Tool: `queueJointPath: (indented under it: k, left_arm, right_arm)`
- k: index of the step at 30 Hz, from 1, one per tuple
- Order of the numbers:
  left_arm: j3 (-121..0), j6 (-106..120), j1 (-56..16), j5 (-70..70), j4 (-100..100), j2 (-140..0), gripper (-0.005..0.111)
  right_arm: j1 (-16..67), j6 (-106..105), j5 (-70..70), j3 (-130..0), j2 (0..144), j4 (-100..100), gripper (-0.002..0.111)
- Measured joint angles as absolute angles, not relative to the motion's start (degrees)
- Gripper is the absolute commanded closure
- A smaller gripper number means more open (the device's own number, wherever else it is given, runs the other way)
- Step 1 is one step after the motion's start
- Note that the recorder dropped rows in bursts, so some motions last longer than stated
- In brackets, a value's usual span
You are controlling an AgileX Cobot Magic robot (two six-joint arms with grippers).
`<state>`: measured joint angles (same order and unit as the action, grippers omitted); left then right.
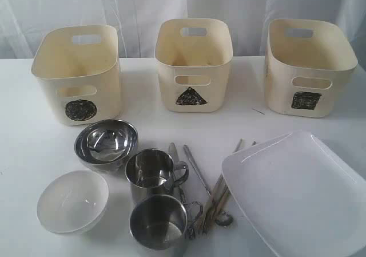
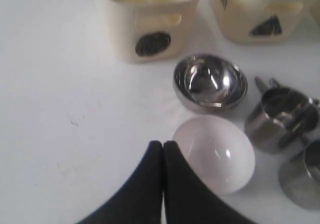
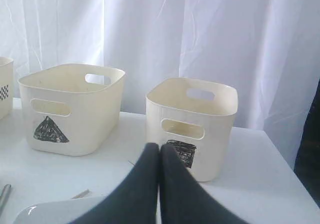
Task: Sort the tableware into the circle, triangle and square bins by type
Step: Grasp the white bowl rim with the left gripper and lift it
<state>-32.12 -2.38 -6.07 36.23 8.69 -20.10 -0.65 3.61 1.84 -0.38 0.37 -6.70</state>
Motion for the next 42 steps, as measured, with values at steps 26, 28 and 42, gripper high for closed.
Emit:
queueJointPath:
  k: [26, 28, 42]
  left_arm:
    - [-43.6, 26.31, -7.96, 29.66, 24.83, -78.76, 0.038]
    - [-43.84, 27.49, -10.24, 29.66, 25.23, -81.43, 0.038]
    - [-43.84, 28.05, -12.49, 26.23, 22.68, -90.42, 0.065]
  right_arm:
    - [-0.65, 3.61, 1.88, -0.38, 0.37, -6.7, 0.108]
    - [-0.65, 3.61, 1.88, -0.38, 0.37, -6.7, 0.108]
    - [-0.65, 3.61, 1.88, -0.38, 0.37, -6.7, 0.108]
